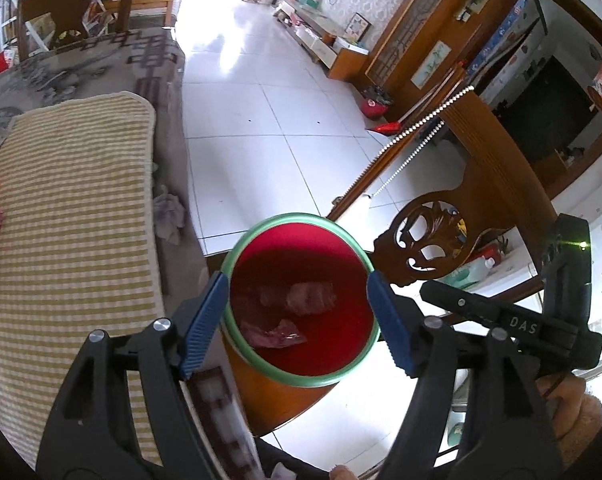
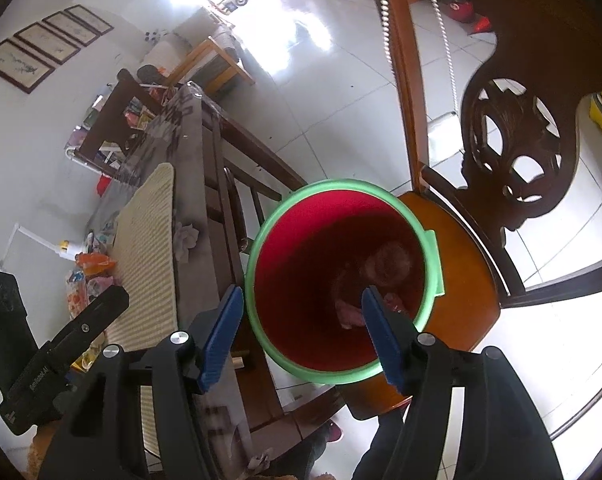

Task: Collect trash
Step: 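Carry both items to the red bucket and open both tools to drop them, then grasp the yellow box with the left tool while the right tool grasps the pink Pocky bag, then lift both items and carry them over the red bucket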

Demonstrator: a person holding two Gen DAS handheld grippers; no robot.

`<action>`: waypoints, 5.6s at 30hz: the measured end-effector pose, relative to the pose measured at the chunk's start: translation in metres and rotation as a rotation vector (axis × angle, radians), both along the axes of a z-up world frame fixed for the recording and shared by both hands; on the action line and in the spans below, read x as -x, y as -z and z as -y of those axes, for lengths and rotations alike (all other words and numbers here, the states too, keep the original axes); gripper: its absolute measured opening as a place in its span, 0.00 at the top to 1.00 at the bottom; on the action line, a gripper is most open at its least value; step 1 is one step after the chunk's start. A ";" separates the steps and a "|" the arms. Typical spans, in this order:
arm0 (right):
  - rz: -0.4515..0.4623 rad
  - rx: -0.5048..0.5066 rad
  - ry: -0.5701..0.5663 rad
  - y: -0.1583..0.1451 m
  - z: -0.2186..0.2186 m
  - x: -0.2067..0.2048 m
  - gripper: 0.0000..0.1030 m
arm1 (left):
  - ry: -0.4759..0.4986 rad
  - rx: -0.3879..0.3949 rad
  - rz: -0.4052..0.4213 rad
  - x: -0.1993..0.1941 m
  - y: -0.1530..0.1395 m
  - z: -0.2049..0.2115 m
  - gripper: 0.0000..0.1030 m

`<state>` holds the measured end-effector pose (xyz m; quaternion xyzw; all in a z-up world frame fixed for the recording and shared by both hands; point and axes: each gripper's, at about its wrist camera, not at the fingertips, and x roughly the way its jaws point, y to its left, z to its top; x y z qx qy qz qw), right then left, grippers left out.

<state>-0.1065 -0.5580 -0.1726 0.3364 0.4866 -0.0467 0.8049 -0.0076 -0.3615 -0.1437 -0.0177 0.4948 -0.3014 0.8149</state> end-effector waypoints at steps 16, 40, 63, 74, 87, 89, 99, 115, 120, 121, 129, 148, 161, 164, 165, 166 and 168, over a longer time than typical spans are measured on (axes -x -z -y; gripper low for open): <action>0.109 -0.023 -0.304 -0.046 -0.133 -0.060 0.34 | -0.386 -0.007 0.024 -0.006 -0.004 -0.169 0.32; 0.112 0.083 -0.513 -0.059 -0.414 -0.133 0.32 | -0.703 0.095 -0.220 -0.058 0.058 -0.445 0.55; 0.068 0.157 -0.636 -0.019 -0.521 -0.275 0.39 | -0.612 0.141 -0.245 -0.043 0.061 -0.533 0.57; 0.007 0.191 -0.657 0.006 -0.533 -0.290 0.57 | -0.534 0.225 -0.294 -0.054 0.066 -0.508 0.44; 0.116 0.111 -0.657 -0.037 -0.515 -0.256 0.61 | -0.601 0.253 -0.367 -0.085 0.085 -0.503 0.40; 0.130 0.089 -0.649 -0.044 -0.509 -0.248 0.61 | -0.605 0.245 -0.356 -0.084 0.084 -0.500 0.43; 0.206 0.041 -0.651 -0.073 -0.487 -0.199 0.61 | -0.633 0.196 -0.193 -0.047 0.044 -0.499 0.85; 0.331 0.070 -0.551 -0.105 -0.429 -0.136 0.61 | -0.506 0.086 0.211 -0.019 -0.072 -0.433 0.85; 0.352 0.073 -0.485 -0.111 -0.396 -0.121 0.60 | -0.452 0.073 0.262 -0.018 -0.089 -0.402 0.85; 0.355 0.072 -0.470 -0.112 -0.388 -0.119 0.60 | -0.442 0.064 0.272 -0.018 -0.091 -0.395 0.85; 0.358 0.058 -0.406 -0.112 -0.332 -0.106 0.60 | -0.403 0.047 0.278 -0.017 -0.097 -0.345 0.85; 0.338 0.026 -0.381 -0.102 -0.212 -0.101 0.60 | -0.371 0.027 0.262 -0.021 -0.092 -0.226 0.85; 0.295 -0.003 -0.301 -0.083 -0.134 -0.089 0.60 | -0.280 0.015 0.229 -0.023 -0.084 -0.141 0.85; 0.273 0.005 -0.266 -0.076 -0.116 -0.081 0.60 | -0.235 0.013 0.209 -0.023 -0.075 -0.117 0.85; 0.263 0.009 -0.252 -0.073 -0.109 -0.077 0.60 | -0.218 0.011 0.202 -0.022 -0.072 -0.110 0.85; 0.255 0.015 -0.240 -0.072 -0.103 -0.074 0.60 | -0.193 0.010 0.192 -0.022 -0.067 -0.100 0.85; 0.236 0.026 -0.212 -0.066 -0.089 -0.066 0.60 | -0.155 0.010 0.172 -0.020 -0.060 -0.085 0.85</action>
